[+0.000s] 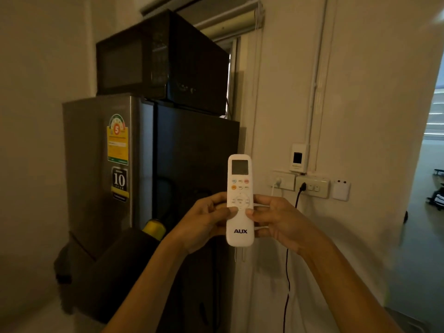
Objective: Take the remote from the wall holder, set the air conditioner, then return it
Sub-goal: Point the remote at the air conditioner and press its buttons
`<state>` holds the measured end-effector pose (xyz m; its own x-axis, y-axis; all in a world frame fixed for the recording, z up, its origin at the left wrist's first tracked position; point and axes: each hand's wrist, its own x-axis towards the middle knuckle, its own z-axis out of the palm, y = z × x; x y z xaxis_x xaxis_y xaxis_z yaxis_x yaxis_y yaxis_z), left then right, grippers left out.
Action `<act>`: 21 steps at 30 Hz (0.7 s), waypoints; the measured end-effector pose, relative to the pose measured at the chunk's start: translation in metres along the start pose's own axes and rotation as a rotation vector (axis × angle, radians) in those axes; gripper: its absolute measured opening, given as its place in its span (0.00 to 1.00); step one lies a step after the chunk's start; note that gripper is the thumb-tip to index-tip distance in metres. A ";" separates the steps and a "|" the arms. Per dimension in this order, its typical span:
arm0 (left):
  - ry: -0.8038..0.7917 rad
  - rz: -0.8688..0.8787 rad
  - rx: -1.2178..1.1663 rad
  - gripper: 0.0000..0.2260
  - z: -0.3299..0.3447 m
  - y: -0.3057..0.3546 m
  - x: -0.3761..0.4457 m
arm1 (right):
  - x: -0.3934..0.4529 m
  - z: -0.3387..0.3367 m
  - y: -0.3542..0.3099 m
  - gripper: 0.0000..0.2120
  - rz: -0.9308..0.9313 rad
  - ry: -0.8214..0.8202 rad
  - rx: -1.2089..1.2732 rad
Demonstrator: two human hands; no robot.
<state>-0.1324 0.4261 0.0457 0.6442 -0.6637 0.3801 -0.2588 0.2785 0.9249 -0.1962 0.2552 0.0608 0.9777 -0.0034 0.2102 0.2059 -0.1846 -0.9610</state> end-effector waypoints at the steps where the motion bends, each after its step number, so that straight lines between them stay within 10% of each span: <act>1: 0.005 0.010 0.004 0.13 -0.004 0.003 -0.004 | 0.001 0.005 -0.002 0.22 -0.014 -0.002 -0.008; 21: 0.094 0.315 0.106 0.17 -0.023 0.090 0.008 | 0.022 0.040 -0.090 0.20 -0.377 0.148 -0.122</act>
<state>-0.1338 0.4621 0.1315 0.5833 -0.4882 0.6492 -0.5258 0.3822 0.7599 -0.1918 0.3107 0.1448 0.8165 -0.0531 0.5749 0.5326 -0.3149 -0.7856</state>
